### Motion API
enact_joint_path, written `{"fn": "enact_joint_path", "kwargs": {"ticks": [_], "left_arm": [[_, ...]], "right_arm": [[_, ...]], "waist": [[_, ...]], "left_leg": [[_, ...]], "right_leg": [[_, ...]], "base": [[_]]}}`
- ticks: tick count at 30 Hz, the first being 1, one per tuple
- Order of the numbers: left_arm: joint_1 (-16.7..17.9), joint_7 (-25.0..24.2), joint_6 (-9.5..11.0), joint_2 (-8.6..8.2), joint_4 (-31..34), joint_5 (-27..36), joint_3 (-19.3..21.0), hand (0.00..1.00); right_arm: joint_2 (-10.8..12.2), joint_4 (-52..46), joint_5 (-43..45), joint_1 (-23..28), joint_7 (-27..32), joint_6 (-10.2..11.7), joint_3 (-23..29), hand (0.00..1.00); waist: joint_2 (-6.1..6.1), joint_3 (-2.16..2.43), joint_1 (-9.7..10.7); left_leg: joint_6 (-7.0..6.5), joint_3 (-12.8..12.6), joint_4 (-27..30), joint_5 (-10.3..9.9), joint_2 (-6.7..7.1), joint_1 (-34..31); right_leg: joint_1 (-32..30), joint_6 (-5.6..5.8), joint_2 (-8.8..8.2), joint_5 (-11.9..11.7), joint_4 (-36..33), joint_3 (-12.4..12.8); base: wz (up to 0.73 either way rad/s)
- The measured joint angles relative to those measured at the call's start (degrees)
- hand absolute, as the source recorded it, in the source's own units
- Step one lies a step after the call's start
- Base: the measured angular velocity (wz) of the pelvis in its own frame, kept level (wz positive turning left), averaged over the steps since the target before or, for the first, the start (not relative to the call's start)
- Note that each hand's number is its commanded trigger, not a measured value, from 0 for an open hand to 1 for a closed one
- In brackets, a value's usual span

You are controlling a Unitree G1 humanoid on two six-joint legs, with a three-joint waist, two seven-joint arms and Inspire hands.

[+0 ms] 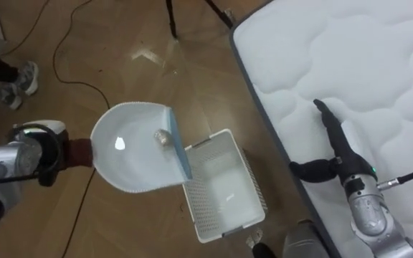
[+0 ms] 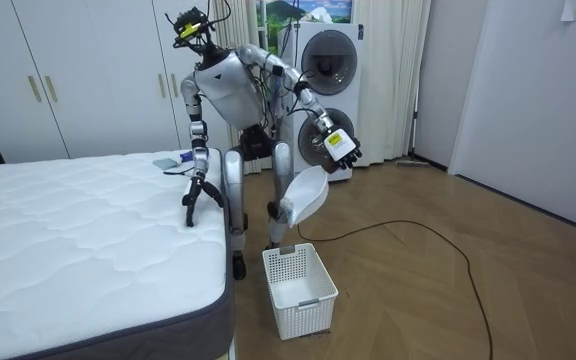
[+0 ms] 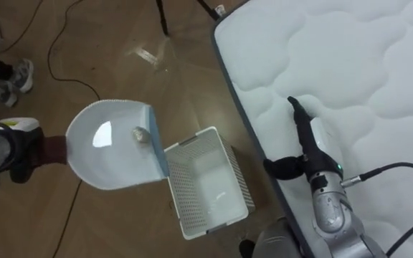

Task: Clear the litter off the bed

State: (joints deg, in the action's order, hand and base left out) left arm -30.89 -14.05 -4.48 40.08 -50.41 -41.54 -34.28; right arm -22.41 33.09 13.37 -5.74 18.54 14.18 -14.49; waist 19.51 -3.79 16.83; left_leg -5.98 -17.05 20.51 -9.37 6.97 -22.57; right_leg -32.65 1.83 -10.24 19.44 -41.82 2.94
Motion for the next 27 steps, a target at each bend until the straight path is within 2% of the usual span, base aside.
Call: {"fn": "enact_joint_path", "kwargs": {"ticks": [7, 10, 13, 16, 19, 22, 25, 27], "left_arm": [[0.10, 0.05, 0.25, 0.27, 0.56, -5.91, -0.88, 1.00], [0.10, 0.05, 0.38, 1.36, 1.71, -6.60, -1.43, 1.00], [0.10, -0.10, 0.36, 1.97, 2.03, -7.00, -2.18, 1.00], [0.09, -0.17, 0.36, 1.96, 2.05, -8.18, -3.47, 1.00], [0.36, -0.69, 0.36, 1.96, 2.13, -9.06, -5.41, 1.00], [1.21, -2.23, 0.13, 1.97, 3.27, -13.78, -5.40, 1.00], [2.20, -3.06, -0.28, 1.98, 4.98, -17.41, -5.41, 1.00], [2.71, -3.24, -0.28, 1.98, 6.04, -18.06, -5.42, 1.00]], "right_arm": [[-0.04, 0.04, 0.04, -0.50, 0.10, 0.98, 0.01, 0.00], [-0.03, 0.04, 0.13, -0.70, 0.09, 1.47, 0.01, 0.00], [0.03, 0.67, 0.04, -1.59, 0.06, 1.48, 0.01, 0.00], [0.30, 1.99, -0.09, -2.72, 0.07, 1.47, 0.00, 0.00], [0.55, 2.40, -1.42, -3.15, 0.03, 1.38, 0.00, 0.00], [0.57, 2.29, -2.00, -2.96, 0.09, 1.14, 0.01, 0.00], [0.56, 2.12, -2.07, -2.46, 0.14, 0.75, -0.13, 0.00], [0.59, 2.13, -2.95, -1.93, 0.27, 0.65, -0.55, 0.00]], "waist": [[-0.21, -0.17, 0.72], [-0.58, -0.36, 1.21], [-1.45, -0.19, 1.56], [-2.24, -0.27, 1.89], [-2.62, -0.10, 1.90], [-3.01, 0.07, 1.69], [-3.56, 0.33, 1.74], [-4.31, 0.70, 1.46]], "left_leg": [[-0.14, -0.34, -1.19, 0.10, 0.66, 0.20], [-0.11, -0.46, -1.19, 0.15, 0.71, 0.05], [-0.10, -1.17, -1.14, 0.16, 0.70, -0.09], [-0.10, -1.35, -1.14, 0.16, 0.69, -0.24], [-0.10, -1.31, -1.14, 0.15, 0.53, -0.60], [-0.10, -1.09, -0.87, 0.15, 0.52, -1.21], [-0.10, -0.04, -0.23, 0.15, 0.50, -2.04], [-0.10, 0.26, 0.61, 0.15, 0.23, -2.68]], "right_leg": [[-0.73, 0.08, -0.64, 0.88, -0.93, 0.22], [-1.04, 0.08, -0.63, 0.87, -0.85, 0.35], [-1.38, 0.08, -0.65, 0.88, -0.83, 0.84], [-1.42, 0.11, -0.65, 0.86, -0.50, 0.83], [-1.41, 0.24, -0.64, 0.74, 0.11, 0.34], [-1.66, 0.33, -0.64, 0.67, 0.23, 0.07], [-1.73, 0.32, -0.68, 0.67, 0.20, -0.80], [-1.71, 0.20, -0.62, 0.60, 0.25, -1.43]], "base": [[0.01], [0.00], [-0.07], [-0.01], [0.02], [0.07], [0.17], [0.15]]}}
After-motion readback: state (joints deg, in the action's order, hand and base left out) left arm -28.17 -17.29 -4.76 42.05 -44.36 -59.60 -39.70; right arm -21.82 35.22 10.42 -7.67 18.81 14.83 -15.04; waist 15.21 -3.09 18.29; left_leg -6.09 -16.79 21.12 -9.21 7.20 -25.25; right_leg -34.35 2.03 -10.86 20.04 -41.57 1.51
